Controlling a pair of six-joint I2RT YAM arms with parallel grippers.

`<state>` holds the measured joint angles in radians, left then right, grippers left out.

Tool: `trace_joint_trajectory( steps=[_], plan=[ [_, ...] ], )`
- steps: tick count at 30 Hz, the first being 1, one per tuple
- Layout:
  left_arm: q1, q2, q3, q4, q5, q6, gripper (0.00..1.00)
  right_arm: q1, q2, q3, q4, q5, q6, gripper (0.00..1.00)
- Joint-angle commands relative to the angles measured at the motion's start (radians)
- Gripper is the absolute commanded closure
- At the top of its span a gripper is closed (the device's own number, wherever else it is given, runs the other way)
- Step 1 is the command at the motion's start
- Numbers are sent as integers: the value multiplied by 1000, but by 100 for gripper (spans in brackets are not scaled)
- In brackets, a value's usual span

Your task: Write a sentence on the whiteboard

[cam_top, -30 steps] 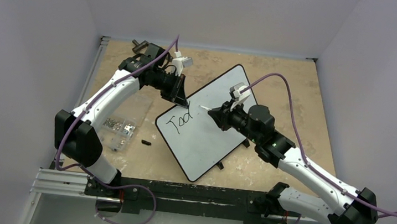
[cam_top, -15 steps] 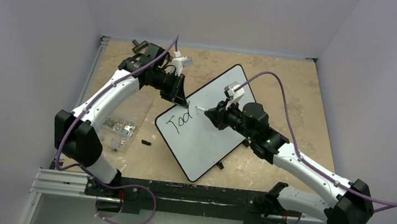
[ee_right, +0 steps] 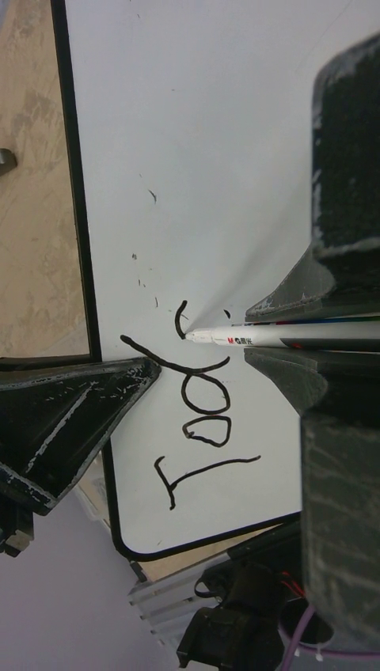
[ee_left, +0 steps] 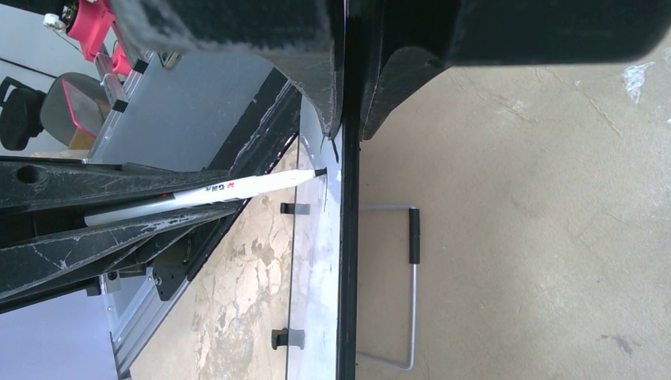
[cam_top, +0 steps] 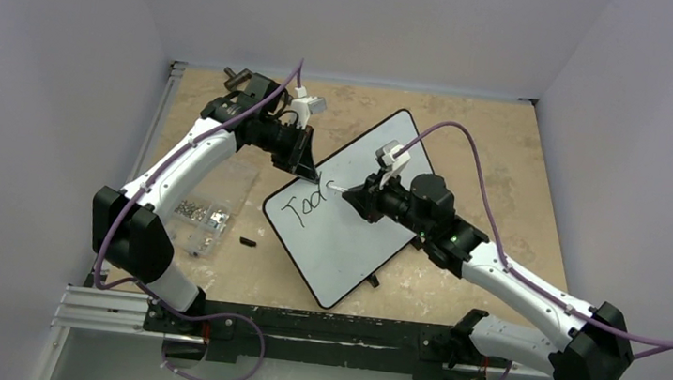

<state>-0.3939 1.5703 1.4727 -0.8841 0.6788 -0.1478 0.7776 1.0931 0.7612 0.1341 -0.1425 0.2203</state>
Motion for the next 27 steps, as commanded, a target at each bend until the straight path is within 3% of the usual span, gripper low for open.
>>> trace_joint_trajectory(
  steps=[1,12,27],
  plan=[
    [6,-27,9,28,-110,24,100,0,-21,-34,-20,-26,-10,100],
    [6,-29,8,28,-112,24,100,0,-45,-48,-52,44,15,100],
    [5,-32,8,30,-111,22,100,0,2,54,-68,118,11,100]
  ],
)
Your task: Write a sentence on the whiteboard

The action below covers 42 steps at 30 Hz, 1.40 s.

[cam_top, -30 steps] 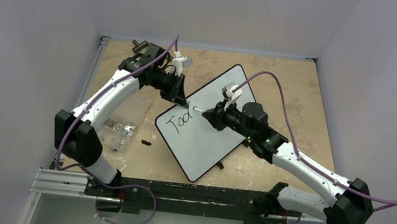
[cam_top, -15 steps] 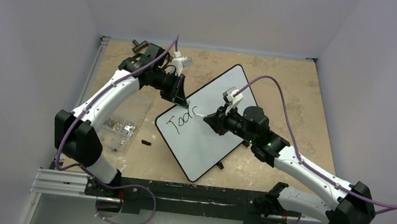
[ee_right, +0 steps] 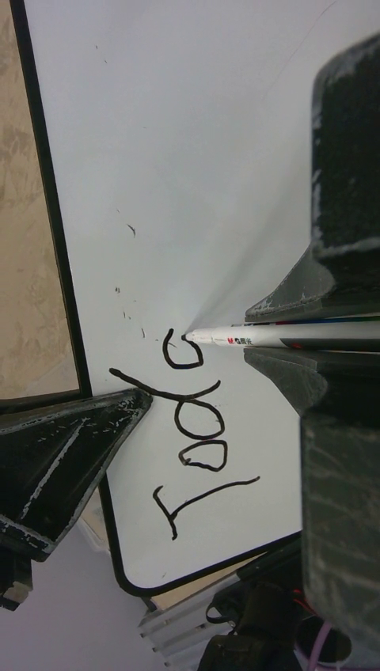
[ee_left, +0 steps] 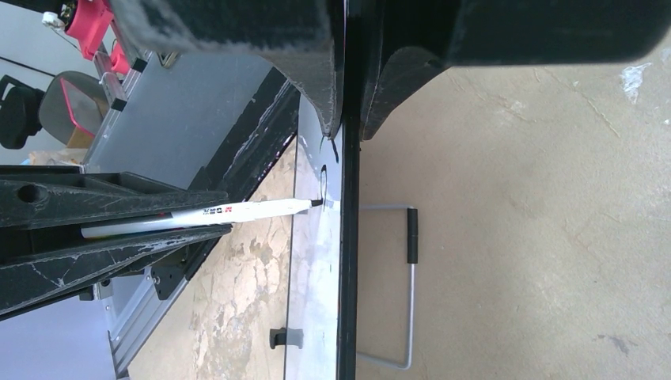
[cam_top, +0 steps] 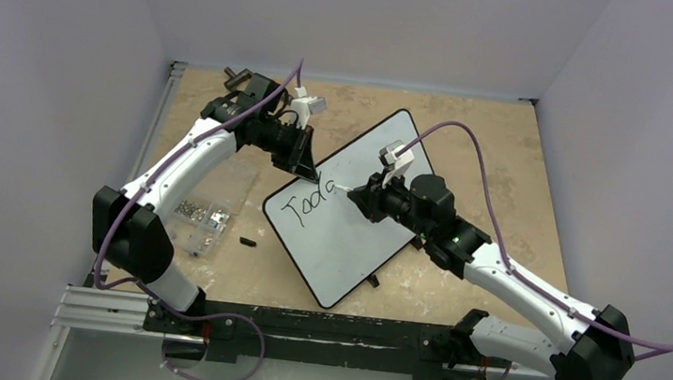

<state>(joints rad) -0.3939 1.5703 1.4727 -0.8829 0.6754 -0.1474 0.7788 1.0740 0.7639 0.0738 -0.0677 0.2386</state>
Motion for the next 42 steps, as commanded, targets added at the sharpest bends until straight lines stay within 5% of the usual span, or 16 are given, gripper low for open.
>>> trace_joint_trajectory(
  steps=[1,42],
  plan=[
    [4,-31,8,28,-108,22,100,-1,24,55,-5,43,-6,100],
    [4,-41,7,29,-107,23,100,-1,-23,0,-41,54,-3,100]
  ],
)
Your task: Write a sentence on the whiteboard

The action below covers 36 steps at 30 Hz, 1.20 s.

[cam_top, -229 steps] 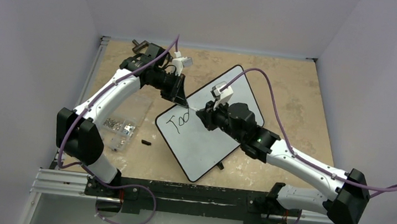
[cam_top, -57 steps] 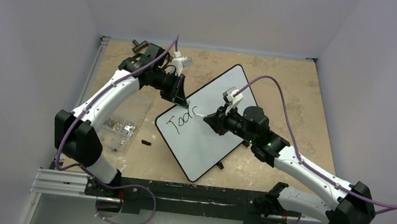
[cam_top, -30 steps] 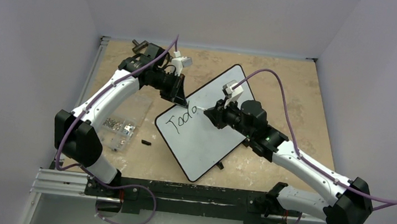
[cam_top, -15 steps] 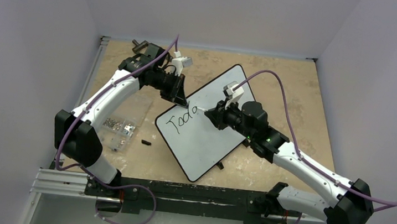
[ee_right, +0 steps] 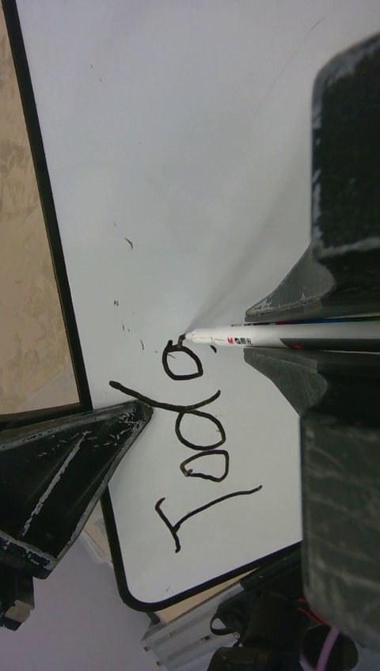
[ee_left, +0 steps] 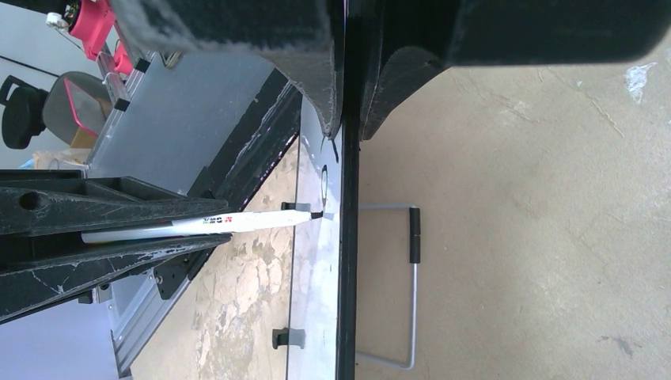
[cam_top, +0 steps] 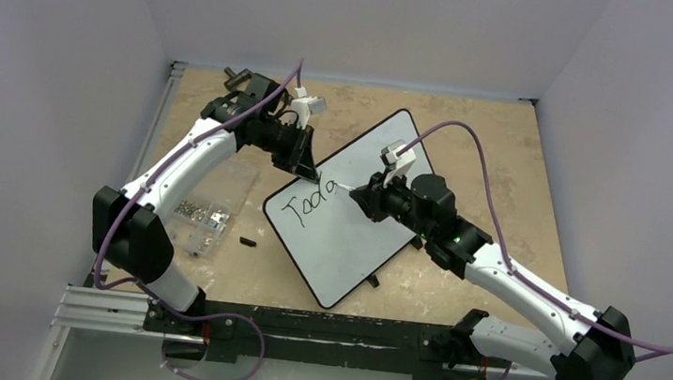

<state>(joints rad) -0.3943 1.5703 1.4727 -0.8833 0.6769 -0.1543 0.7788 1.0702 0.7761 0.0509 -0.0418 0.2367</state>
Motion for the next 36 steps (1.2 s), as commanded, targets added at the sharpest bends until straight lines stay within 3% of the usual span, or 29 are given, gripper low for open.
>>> trace_joint_trajectory(
  steps=[1,22,36],
  plan=[
    [5,-41,8,29,-109,30,100,-2,-19,-11,-22,28,-1,100],
    [5,-47,7,29,-110,29,100,-1,-53,68,-30,33,16,100],
    [5,-52,6,30,-109,30,100,-3,29,128,4,79,8,100]
  ],
)
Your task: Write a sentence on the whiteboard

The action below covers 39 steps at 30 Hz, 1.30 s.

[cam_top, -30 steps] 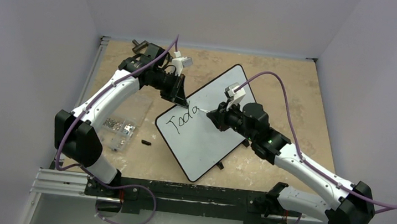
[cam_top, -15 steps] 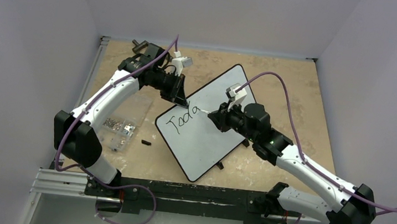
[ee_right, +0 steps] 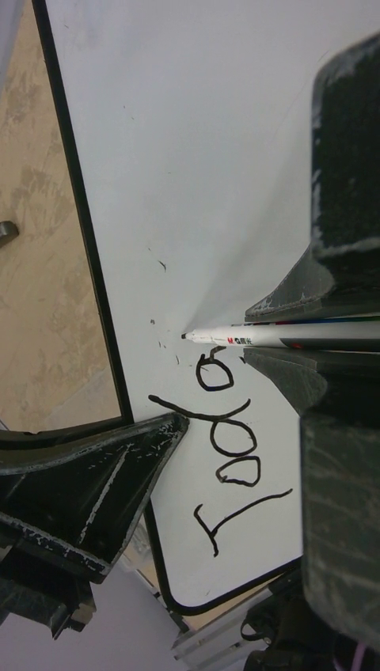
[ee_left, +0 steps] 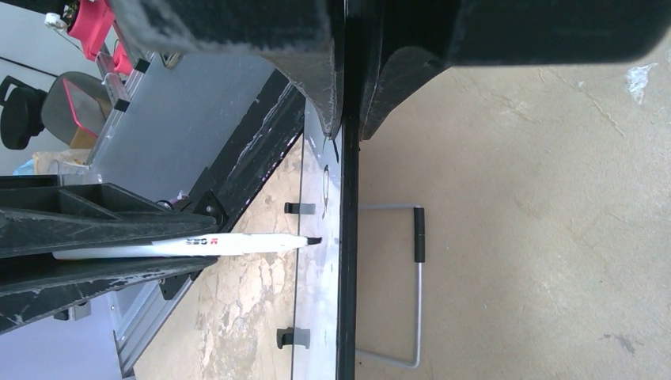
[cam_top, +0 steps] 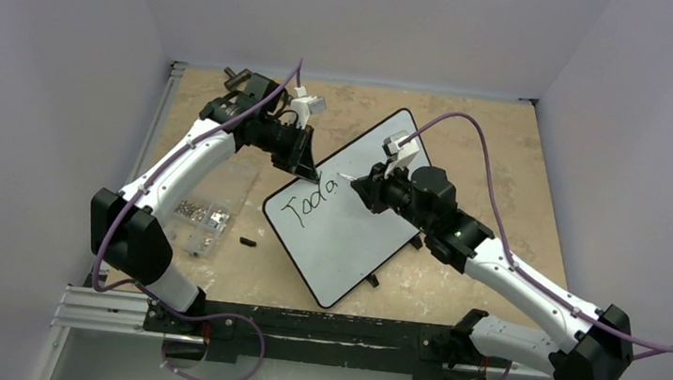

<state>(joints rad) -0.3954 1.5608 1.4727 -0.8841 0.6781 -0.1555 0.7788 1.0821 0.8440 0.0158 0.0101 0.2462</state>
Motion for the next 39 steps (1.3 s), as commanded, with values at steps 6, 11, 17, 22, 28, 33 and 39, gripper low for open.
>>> trace_joint_trajectory(
  steps=[6,11,17,22,28,33,39],
  plan=[
    [6,-41,6,31,-108,30,100,-3,39,60,43,33,-6,100],
    [6,-41,6,31,-107,30,100,-3,27,29,39,29,-3,100],
    [7,-42,8,31,-107,30,100,-3,-7,-35,29,17,20,100],
    [6,-42,8,31,-105,30,100,-3,-34,-75,22,17,36,100],
    [7,-44,8,31,-104,29,100,-3,-29,-66,13,53,38,100],
    [6,-44,5,31,-104,28,100,-5,2,-17,7,94,31,100],
    [5,-39,8,28,-101,28,100,-12,38,30,13,106,8,100]
  ],
)
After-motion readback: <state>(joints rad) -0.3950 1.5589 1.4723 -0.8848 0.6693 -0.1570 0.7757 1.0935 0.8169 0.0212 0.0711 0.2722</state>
